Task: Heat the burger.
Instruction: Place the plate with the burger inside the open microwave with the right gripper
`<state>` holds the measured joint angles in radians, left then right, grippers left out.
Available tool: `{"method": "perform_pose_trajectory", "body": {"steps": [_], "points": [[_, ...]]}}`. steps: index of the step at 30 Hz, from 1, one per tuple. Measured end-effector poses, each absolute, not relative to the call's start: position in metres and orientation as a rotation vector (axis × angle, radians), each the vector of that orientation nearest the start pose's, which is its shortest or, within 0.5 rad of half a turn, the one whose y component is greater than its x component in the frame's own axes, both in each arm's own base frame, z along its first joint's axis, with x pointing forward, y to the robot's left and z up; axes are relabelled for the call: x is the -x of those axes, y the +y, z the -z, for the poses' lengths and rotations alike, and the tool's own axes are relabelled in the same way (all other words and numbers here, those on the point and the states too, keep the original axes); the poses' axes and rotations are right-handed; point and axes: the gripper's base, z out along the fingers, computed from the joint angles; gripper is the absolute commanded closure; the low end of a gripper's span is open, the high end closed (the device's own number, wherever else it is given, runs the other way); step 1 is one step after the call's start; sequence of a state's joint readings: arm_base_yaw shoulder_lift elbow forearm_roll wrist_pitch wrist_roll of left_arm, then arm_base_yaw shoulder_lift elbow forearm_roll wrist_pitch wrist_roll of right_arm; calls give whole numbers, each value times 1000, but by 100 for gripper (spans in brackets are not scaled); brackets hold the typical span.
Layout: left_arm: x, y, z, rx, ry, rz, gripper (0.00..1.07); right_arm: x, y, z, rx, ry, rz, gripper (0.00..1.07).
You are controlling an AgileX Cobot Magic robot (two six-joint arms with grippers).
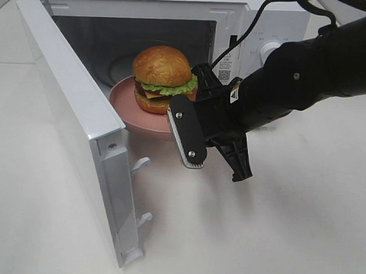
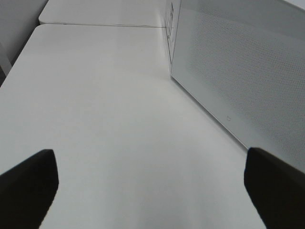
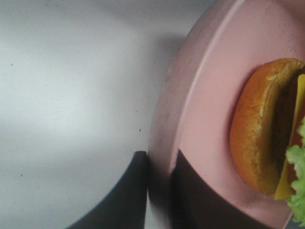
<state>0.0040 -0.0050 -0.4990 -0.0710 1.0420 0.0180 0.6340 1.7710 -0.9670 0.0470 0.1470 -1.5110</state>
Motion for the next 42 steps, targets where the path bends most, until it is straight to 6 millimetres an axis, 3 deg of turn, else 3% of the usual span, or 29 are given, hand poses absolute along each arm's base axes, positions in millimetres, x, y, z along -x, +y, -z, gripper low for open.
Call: {"method": "perform_pose_trajectory", "body": {"steps": [19, 42], "points": [[5, -6, -279, -17, 2020, 70, 8, -310, 228, -175, 2115, 1217, 371, 107], [5, -6, -279, -17, 2020, 70, 8, -358, 260, -164, 2065, 1256, 363, 107]]}}
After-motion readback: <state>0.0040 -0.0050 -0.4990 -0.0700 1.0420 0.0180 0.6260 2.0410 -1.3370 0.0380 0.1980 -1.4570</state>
